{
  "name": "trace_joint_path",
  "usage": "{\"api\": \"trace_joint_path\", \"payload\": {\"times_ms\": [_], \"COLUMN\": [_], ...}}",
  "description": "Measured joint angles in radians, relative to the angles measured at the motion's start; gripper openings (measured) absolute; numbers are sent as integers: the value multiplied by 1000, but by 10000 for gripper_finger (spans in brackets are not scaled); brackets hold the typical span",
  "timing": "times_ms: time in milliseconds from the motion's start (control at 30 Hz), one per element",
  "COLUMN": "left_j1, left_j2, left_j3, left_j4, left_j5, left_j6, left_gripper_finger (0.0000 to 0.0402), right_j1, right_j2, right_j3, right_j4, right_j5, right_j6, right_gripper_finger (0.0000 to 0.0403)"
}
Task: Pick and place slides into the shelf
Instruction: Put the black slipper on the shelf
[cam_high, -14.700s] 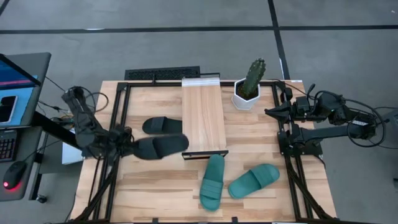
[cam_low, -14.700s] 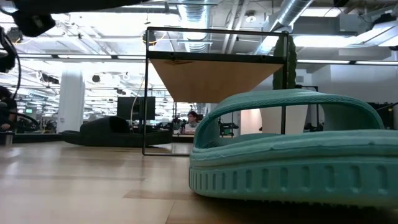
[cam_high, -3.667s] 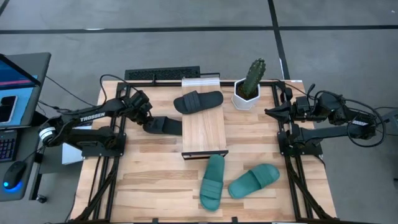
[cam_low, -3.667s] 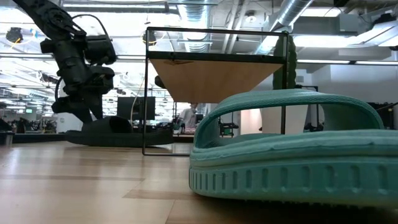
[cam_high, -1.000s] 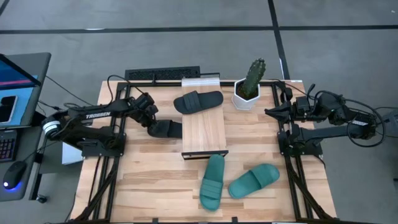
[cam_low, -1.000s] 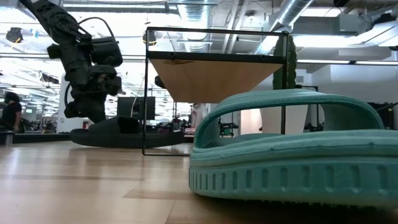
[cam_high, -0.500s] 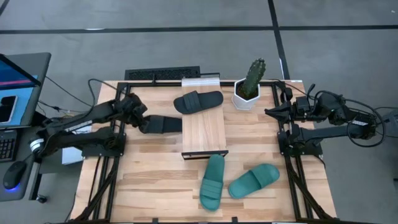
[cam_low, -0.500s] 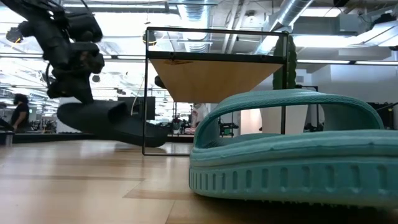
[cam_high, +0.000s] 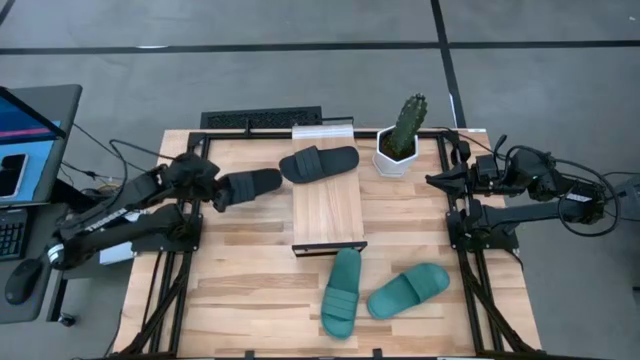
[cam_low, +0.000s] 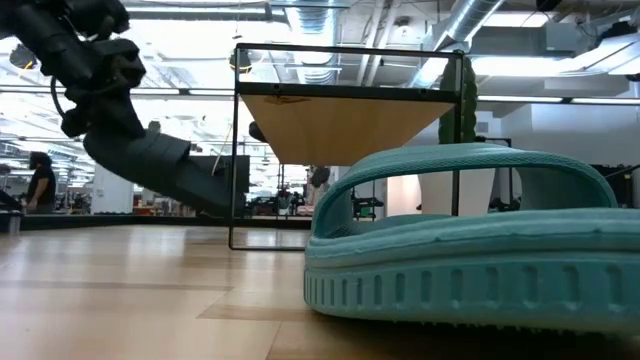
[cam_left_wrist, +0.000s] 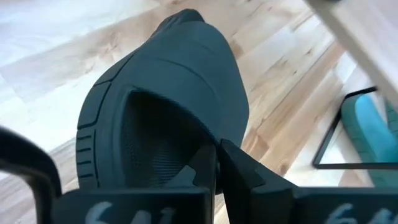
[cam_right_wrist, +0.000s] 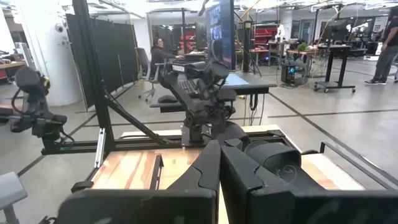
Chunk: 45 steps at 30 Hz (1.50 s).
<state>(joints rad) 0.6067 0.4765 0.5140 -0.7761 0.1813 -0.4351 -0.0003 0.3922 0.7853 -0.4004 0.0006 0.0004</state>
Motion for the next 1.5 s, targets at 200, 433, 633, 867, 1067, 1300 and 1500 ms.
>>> {"api": "trace_joint_path", "payload": {"times_ms": [200, 433, 633, 867, 1067, 1300, 1500], "left_j1": [0, 0, 0, 0, 0, 0, 1], "left_j2": [-99, -190, -233, -249, -249, -248, -239], "left_j3": [0, 0, 0, 0, 0, 0, 0], "left_j4": [-23, -27, -55, -33, 42, 143, 212], "left_j5": [-5, -26, -59, -89, -101, -109, -111], "left_j6": [-22, -25, -25, -22, -20, -10, 5], "left_gripper_finger": [0, 0, 0, 0, 0, 0, 0], "right_j1": [0, 0, 0, 0, 0, 0, 0], "right_j2": [0, 0, 0, 0, 0, 0, 0], "right_j3": [0, 0, 0, 0, 0, 0, 0], "right_j4": [0, 0, 0, 0, 0, 0, 0], "right_j5": [0, 0, 0, 0, 0, 0, 0], "right_j6": [0, 0, 0, 0, 0, 0, 0], "right_gripper_finger": [0, 0, 0, 0, 0, 0, 0]}}
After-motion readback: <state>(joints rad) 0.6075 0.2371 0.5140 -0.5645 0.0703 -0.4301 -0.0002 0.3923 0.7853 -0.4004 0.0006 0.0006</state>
